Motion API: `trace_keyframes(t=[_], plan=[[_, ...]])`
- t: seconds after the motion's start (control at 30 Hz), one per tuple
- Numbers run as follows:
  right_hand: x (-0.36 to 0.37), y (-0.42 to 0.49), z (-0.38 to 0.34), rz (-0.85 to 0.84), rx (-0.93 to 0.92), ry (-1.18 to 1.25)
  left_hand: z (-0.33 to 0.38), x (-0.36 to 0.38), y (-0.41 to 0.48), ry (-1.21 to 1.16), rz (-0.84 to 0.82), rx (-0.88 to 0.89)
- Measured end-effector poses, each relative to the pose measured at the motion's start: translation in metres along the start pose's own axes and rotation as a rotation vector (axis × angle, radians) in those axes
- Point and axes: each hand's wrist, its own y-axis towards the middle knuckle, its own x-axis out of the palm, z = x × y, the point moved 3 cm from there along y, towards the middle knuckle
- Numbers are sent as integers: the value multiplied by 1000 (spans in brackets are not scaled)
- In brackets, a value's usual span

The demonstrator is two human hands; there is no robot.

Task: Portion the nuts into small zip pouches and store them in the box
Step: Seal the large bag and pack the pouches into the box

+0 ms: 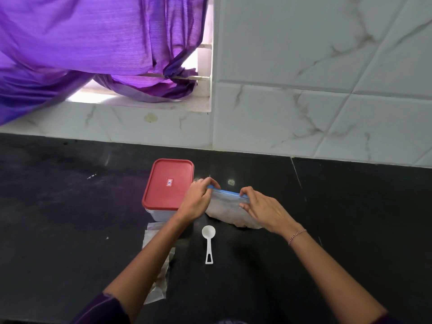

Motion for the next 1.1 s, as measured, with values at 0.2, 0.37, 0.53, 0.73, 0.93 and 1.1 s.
trace_keyframes(t=[0.2,0.37,0.53,0.73,0.93,1.1], plan=[[-2,3,8,-48,-1,168,-6,-5,-3,112,-79,37],[0,2,10,-54,19,277,0,-7,-6,296,-24,148],[1,2,8,101,25,295,5,-5,-10,495,30,238],[8,1,-3,178,89,129,3,8,-8,604,51,230],[19,-6,-12,90,133,169,0,16,-6,579,-77,281],[29,-4,-5,9,99,248,-9,21,-9,591,-175,305]])
